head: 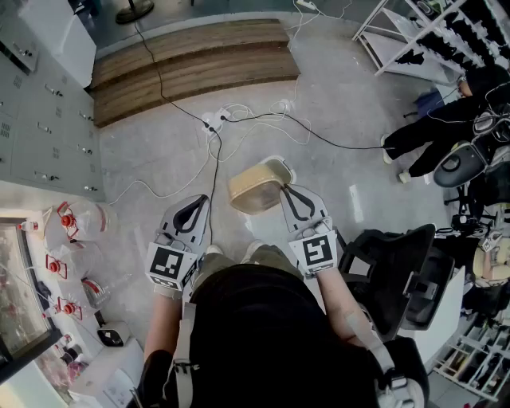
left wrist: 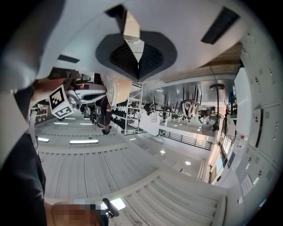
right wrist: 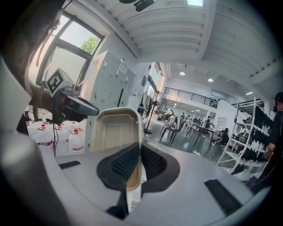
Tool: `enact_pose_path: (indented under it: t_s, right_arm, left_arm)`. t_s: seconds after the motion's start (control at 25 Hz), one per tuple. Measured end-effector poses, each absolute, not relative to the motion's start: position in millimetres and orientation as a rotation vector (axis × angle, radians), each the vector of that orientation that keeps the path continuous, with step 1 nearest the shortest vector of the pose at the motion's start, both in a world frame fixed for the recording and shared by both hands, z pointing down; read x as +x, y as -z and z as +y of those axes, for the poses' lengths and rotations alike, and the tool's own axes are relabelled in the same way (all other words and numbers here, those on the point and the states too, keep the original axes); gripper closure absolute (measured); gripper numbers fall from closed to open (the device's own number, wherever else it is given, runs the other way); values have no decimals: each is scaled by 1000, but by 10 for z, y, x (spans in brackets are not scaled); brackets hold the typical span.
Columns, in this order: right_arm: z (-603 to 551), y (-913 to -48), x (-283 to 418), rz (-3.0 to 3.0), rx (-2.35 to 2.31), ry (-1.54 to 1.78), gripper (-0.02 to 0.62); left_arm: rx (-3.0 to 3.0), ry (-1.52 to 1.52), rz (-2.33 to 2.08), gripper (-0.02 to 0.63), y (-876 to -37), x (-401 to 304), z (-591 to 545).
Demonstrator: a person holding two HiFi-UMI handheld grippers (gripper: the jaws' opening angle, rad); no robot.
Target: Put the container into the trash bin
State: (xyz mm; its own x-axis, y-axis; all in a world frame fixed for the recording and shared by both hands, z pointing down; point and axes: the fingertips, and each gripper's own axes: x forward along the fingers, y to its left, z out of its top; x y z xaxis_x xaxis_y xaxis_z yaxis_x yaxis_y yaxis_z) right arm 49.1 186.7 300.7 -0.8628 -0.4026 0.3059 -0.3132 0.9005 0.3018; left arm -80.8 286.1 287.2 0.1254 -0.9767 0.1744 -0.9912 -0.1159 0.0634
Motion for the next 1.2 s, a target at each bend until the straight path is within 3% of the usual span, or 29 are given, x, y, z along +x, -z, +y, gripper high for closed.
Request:
enact_pose_path:
  t_s: [0.72,1.2]
  right_arm:
    - [1518,-3046,1083,-2781,431,319,563]
    - [1309,-2991,551,-2809,444,282,563]
  left_arm:
    - [2166,-195,-2001,597,-2962,-32,2430]
    - [2160,-172,-1995,597,-2994,-546,2219]
